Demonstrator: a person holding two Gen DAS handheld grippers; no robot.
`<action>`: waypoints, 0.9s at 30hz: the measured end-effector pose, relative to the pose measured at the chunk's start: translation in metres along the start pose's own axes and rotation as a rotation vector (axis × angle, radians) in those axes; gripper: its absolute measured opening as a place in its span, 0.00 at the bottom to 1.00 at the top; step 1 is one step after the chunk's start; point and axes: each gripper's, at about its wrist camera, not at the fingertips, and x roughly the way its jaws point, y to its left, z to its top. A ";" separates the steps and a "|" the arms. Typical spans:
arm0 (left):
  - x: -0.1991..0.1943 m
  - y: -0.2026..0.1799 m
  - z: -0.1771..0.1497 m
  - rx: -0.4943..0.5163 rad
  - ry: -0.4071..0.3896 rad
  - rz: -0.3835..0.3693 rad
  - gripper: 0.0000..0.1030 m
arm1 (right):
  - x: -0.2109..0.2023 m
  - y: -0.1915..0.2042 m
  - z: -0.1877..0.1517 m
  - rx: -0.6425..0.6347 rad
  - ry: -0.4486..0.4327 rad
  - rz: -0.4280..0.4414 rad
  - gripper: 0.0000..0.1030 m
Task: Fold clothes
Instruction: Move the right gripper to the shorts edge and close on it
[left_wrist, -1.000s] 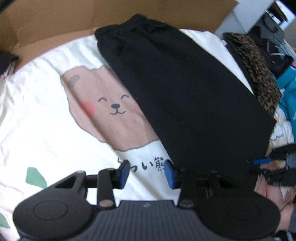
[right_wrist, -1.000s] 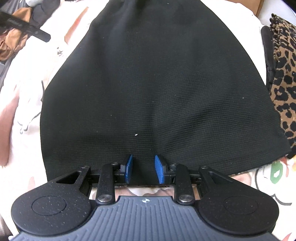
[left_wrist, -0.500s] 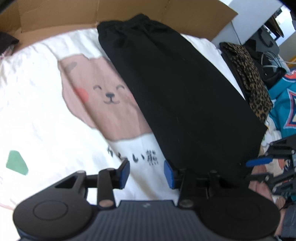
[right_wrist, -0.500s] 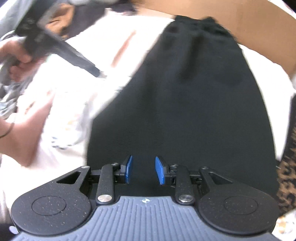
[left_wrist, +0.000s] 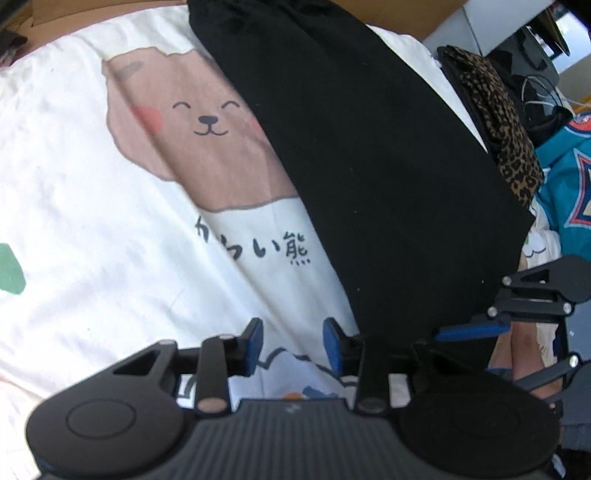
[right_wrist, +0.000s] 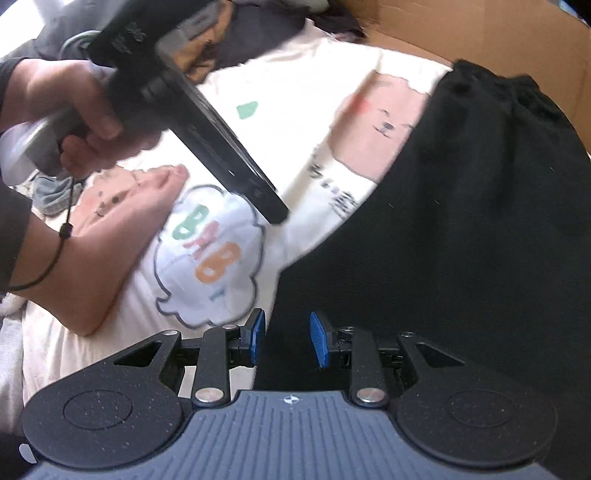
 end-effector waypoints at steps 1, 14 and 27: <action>0.000 0.000 0.001 0.003 -0.001 -0.001 0.36 | 0.006 0.004 0.001 -0.006 -0.001 -0.001 0.33; 0.006 -0.005 0.006 0.005 -0.001 -0.026 0.36 | 0.035 0.034 -0.009 -0.092 0.055 -0.089 0.33; 0.001 -0.018 0.008 0.104 0.008 -0.057 0.36 | 0.024 0.017 -0.025 -0.041 0.084 -0.087 0.01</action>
